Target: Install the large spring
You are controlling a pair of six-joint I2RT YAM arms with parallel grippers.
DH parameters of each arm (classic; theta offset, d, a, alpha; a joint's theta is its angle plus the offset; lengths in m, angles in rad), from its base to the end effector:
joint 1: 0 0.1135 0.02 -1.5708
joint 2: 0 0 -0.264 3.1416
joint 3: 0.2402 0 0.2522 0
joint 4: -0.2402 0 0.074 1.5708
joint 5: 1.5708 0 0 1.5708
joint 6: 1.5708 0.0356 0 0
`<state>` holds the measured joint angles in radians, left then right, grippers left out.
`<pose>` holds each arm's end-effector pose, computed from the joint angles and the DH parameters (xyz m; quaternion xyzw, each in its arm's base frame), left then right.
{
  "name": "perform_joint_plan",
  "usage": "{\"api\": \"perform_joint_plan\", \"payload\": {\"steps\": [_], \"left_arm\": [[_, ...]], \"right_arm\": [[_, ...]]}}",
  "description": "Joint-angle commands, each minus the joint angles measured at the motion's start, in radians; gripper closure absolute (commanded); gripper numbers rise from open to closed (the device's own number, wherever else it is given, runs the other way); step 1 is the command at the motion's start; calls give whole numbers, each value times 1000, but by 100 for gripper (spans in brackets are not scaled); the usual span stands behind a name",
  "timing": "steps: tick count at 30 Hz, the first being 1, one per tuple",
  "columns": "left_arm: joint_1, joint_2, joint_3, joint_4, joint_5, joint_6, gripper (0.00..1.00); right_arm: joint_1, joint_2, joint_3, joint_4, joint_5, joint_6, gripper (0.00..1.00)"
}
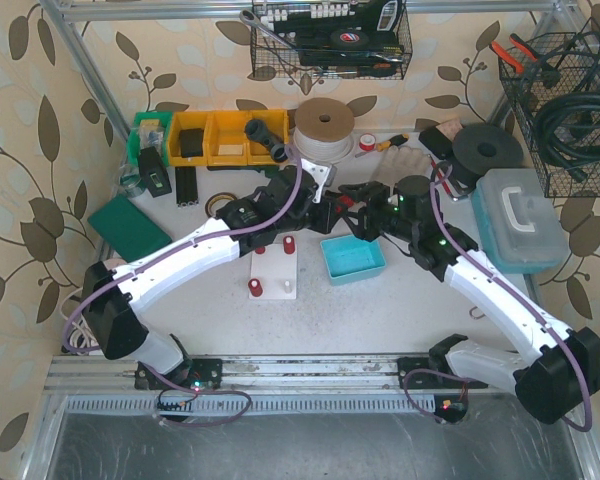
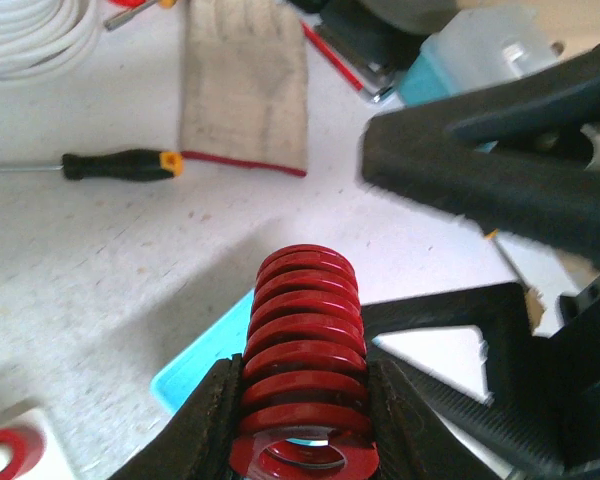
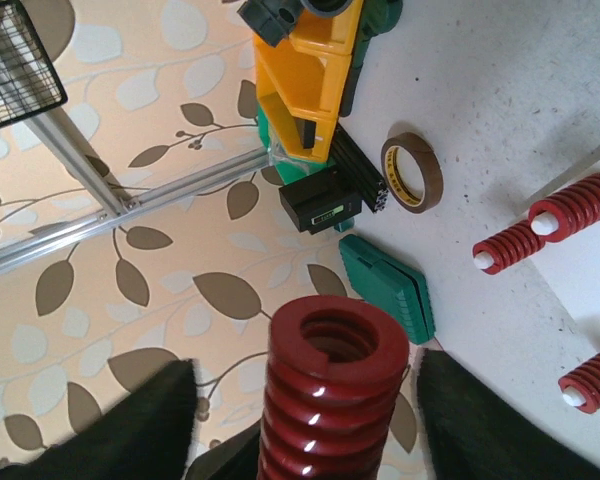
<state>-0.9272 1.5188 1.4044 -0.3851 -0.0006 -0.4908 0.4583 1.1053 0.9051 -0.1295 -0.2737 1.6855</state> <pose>0.2117 -0.2821 0.3563 0.1860 0.8396 -0.3321 0.3876 0.2253 0.1219 0.3244 0.3992 0.7046 0.5589 0.1782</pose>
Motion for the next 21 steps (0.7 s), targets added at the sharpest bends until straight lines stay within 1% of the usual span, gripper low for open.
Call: {"api": "perform_joint_plan", "payload": {"steps": [1,3,6,7,10,12,14,17,21], "left_arm": [[29,-51,97,-178,2,55,100],[47,-57,130,-266,21,71,100],[74,-41,208,-446,41,95,100],[80,-32,237,-513,42,104,100],[85,-3,312,-689,47,131,100],[85,14,345,-782,46,138,100],[85,34,370,-857,55,138,100],[85,73,403,-946,96,135,100],[84,125,386,-1023,127,124,100]], "right_arm": [[-36,-36,35,-125,-14,-192,13],[-55,-43,40,-182,-17,-281,11],[-71,-39,50,-248,-26,-431,11],[-72,-24,63,-291,-28,-509,11],[-69,43,112,-365,-59,-667,11],[-60,93,140,-410,-64,-796,13],[-38,138,164,-435,-37,-879,14],[-3,187,173,-434,22,-944,15],[68,203,128,-379,167,-943,15]]}}
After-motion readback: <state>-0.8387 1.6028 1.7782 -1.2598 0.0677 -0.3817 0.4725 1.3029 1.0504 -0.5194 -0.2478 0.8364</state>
